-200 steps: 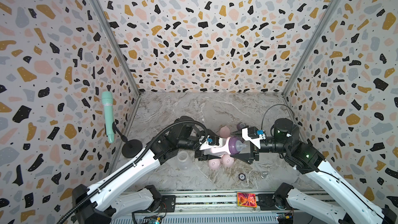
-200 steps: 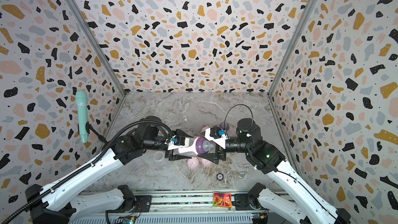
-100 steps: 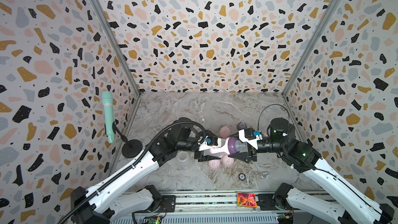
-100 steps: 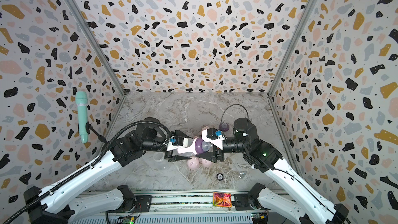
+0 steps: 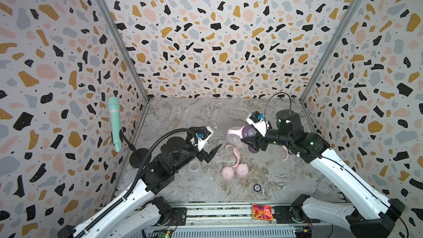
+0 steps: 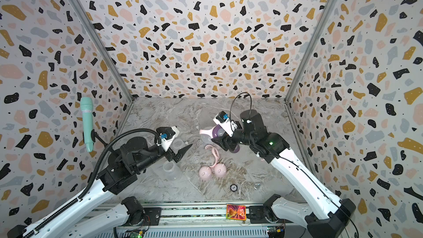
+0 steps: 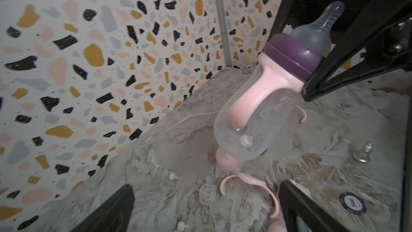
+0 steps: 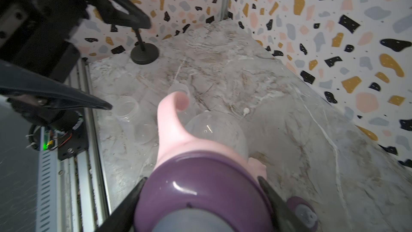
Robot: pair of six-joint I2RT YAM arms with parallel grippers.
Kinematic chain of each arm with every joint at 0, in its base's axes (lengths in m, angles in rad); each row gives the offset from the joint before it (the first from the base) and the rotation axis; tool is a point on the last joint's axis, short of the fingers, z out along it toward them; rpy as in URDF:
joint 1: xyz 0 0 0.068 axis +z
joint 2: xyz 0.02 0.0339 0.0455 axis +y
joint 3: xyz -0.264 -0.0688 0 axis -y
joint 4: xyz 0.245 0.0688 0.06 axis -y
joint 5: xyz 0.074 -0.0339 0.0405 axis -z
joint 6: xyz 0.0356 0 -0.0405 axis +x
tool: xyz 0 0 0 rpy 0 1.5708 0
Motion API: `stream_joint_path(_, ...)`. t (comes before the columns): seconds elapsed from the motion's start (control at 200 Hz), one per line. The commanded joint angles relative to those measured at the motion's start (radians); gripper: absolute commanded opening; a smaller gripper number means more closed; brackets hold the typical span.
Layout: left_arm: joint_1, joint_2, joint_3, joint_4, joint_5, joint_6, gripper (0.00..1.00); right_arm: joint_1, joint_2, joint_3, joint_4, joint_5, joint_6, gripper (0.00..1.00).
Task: Assemble the baby bottles
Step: Place the baby bottle at the center of the board.
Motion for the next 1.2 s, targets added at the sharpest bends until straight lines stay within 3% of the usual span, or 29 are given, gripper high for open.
stream_joint_path(0.0, 0.004, -0.05, -0.034, 0.094, -0.278, -0.119, 1.0, -0.059, 0.139, 0.128, -0.023, 0.099, 0.023, 0.0)
stream_joint_path(0.29, 0.004, -0.09, -0.039, 0.06, -0.296, -0.122, 1.0, -0.143, 0.669, 0.668, -0.294, 0.13, -0.042, 0.0)
stream_joint_path(0.556, 0.003, -0.092, -0.055, 0.063, -0.258, -0.124, 1.0, -0.181, 0.974, 1.015, -0.472, 0.087, -0.037, 0.0)
stream_joint_path(1.096, 0.004, -0.075, -0.063, 0.043, -0.235, -0.102, 1.0, -0.196, 1.125, 1.027, -0.474, 0.045, -0.031, 0.0)
stream_joint_path(1.196, 0.004, -0.075, -0.063, 0.039, -0.234, -0.102, 1.0, -0.198, 1.136, 1.025, -0.471, 0.048, -0.027, 0.09)
